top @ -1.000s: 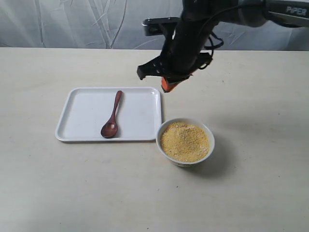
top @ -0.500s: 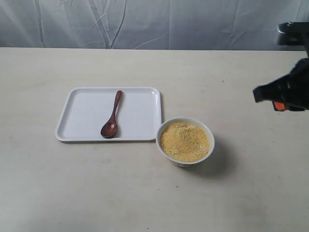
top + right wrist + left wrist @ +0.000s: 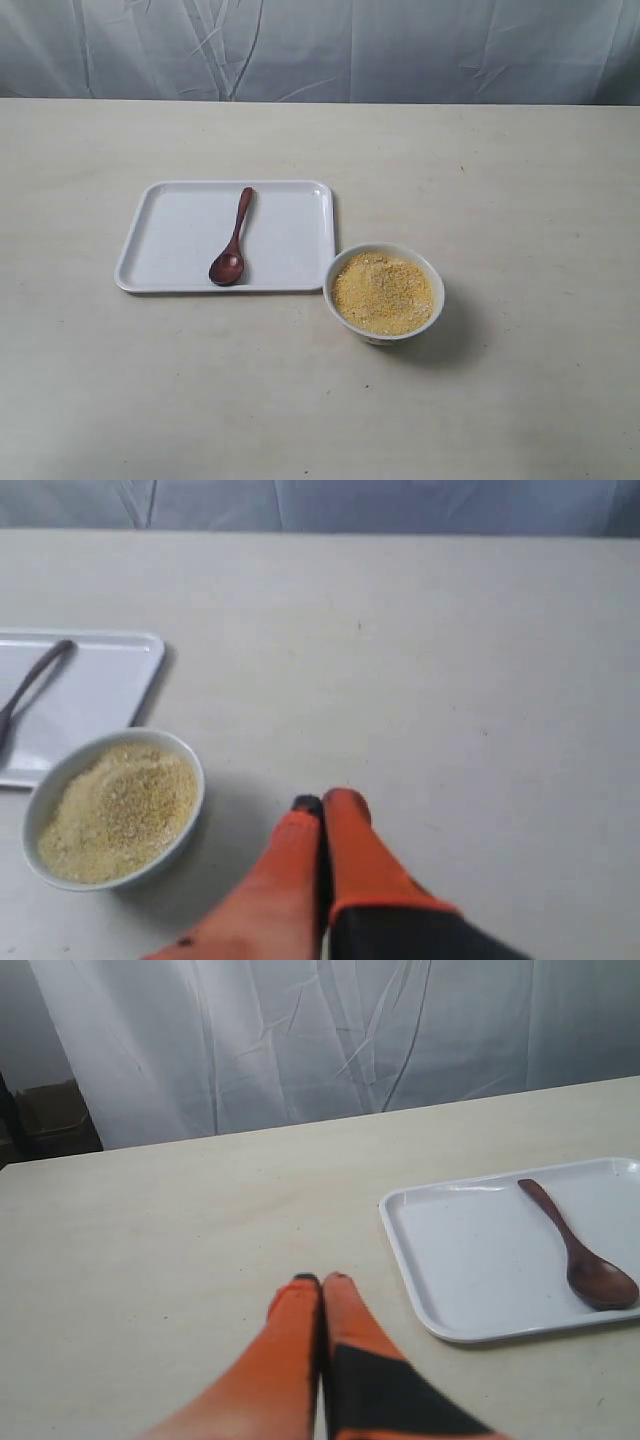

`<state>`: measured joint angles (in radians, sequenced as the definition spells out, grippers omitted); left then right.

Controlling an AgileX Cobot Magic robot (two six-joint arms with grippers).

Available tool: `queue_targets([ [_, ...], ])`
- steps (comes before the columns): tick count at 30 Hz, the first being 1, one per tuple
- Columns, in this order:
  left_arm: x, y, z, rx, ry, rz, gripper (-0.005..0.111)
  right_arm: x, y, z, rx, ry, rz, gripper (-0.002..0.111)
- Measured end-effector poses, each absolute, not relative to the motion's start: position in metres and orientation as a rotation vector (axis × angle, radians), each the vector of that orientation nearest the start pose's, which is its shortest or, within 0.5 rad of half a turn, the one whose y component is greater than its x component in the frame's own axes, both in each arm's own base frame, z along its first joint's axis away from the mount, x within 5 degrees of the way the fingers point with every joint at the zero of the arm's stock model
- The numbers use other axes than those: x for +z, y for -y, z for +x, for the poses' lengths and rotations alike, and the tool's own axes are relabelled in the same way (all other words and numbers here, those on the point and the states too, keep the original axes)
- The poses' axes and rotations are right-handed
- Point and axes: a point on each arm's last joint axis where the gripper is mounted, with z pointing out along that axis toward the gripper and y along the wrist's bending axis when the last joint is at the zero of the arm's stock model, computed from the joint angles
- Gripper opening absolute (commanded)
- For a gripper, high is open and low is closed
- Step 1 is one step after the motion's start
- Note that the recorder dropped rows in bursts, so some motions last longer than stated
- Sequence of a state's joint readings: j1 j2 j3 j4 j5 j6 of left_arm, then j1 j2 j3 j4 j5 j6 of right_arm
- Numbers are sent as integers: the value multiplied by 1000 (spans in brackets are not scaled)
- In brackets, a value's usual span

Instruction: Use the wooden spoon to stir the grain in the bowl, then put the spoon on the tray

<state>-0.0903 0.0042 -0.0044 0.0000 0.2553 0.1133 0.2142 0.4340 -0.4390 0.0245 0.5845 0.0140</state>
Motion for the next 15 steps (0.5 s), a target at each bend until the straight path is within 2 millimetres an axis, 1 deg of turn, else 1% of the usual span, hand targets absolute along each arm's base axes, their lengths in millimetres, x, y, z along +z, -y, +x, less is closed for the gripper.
queue_targets([
  [2, 191, 5, 55, 17, -1730, 177, 0, 283, -18, 75, 173, -2001, -188, -1],
  [6, 191, 5, 55, 17, -1730, 177, 0, 289, -15, 61, 182, -1915, -179, -1],
  [15, 191, 5, 55, 17, -1730, 177, 0, 295, -10, 41, 191, -1802, -170, -1],
])
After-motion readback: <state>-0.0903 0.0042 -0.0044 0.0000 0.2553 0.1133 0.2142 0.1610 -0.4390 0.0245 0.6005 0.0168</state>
